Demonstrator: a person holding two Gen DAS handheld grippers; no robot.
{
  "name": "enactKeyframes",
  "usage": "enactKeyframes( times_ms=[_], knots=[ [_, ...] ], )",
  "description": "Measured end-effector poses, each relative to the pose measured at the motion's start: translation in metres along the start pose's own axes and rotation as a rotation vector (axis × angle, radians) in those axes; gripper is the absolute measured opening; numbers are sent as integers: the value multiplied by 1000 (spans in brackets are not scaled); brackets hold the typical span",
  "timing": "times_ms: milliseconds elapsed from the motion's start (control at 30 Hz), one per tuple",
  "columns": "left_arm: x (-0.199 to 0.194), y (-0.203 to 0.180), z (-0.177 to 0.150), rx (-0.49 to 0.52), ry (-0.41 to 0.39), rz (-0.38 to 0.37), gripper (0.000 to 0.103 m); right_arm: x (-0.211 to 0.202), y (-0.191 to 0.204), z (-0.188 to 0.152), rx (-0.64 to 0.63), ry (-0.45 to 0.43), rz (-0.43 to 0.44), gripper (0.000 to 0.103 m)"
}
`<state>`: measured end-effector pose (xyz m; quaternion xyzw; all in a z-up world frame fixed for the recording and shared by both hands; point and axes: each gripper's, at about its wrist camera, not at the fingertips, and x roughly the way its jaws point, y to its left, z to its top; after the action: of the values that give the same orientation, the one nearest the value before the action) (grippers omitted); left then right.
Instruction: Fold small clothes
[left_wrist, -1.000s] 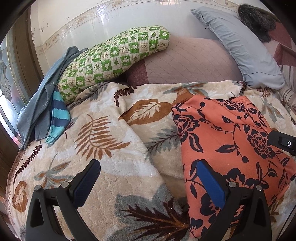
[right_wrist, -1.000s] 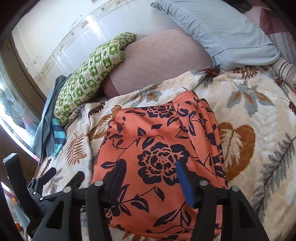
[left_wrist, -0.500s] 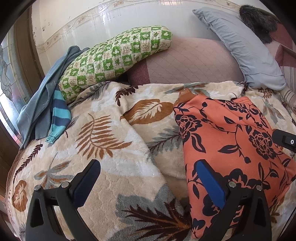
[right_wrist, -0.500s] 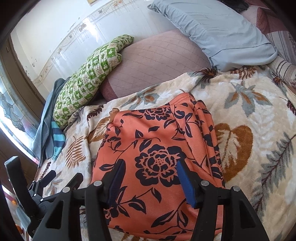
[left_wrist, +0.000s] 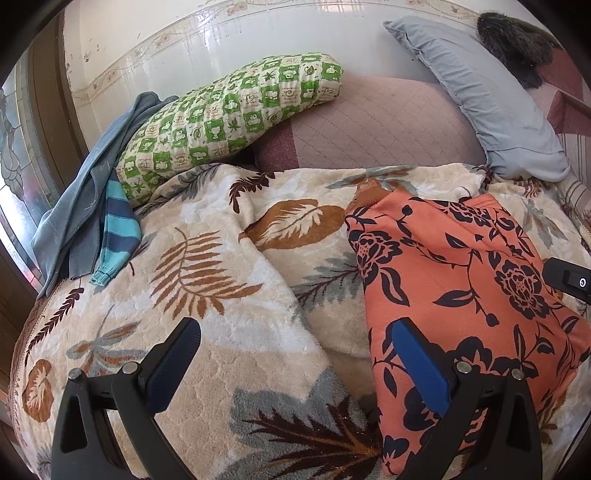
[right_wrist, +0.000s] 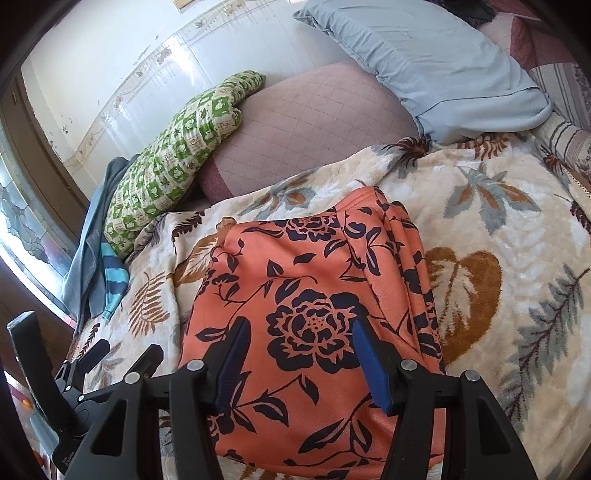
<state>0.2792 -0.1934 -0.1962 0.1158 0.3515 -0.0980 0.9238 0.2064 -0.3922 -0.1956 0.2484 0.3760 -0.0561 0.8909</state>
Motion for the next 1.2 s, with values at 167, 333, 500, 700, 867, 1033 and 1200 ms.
enactKeyframes(
  times_ms=[167, 333, 500, 700, 867, 1033, 1200],
  knots=[
    [0, 0, 0, -3, -2, -4, 103, 0, 1, 0, -3, -1, 1, 61],
    [0, 0, -1, -5, -2, -9, 103, -1, 2, 0, -7, -2, 2, 61],
    [1, 0, -1, -8, -3, -16, 103, -1, 4, 0, -19, -2, 0, 61],
    [2, -1, -1, -13, 3, -20, 103, 1, 7, -2, -37, 4, 0, 61],
    [4, -1, -1, -18, 7, -22, 103, 1, 10, -3, -55, 3, -4, 61],
    [3, -1, -1, -25, 4, -28, 103, 1, 12, -4, -66, 5, -2, 61],
    [2, 0, -1, -35, 3, -36, 103, 1, 13, -5, -73, 7, -4, 61]
  ],
)
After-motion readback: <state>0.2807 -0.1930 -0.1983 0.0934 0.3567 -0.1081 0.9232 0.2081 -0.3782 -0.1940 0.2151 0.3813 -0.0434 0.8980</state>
